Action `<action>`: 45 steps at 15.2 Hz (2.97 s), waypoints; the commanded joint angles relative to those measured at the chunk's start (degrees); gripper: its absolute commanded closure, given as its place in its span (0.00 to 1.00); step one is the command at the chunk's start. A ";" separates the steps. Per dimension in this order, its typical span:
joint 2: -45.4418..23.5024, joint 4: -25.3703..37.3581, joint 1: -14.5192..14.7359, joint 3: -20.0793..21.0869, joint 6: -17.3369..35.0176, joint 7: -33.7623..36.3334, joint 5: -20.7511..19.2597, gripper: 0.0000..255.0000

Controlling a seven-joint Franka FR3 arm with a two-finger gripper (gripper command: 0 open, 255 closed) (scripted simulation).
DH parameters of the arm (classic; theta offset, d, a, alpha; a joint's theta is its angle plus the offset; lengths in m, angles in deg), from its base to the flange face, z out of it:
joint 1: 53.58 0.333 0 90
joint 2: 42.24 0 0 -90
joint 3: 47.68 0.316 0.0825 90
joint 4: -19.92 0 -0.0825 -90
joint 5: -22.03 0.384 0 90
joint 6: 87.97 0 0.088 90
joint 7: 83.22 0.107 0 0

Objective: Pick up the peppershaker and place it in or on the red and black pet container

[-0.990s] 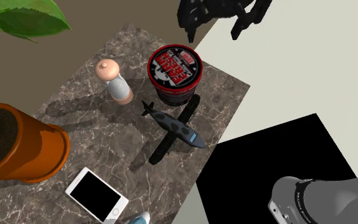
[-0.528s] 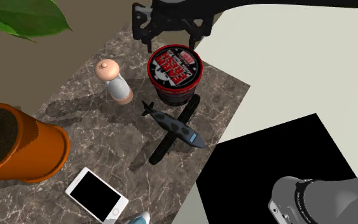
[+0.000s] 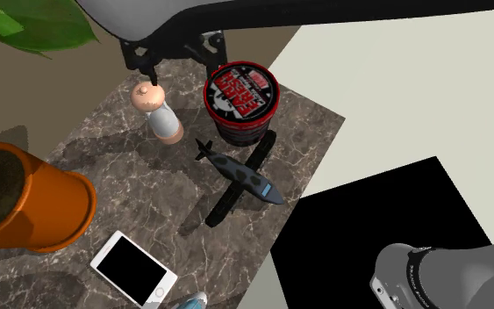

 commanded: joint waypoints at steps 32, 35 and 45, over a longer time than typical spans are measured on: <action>-19.02 12.52 7.14 0.00 3.90 9.42 -8.80 1.00; -18.23 13.79 7.04 0.24 1.92 9.26 -8.37 1.00; -16.35 19.01 6.97 0.81 -4.97 8.94 -7.32 1.00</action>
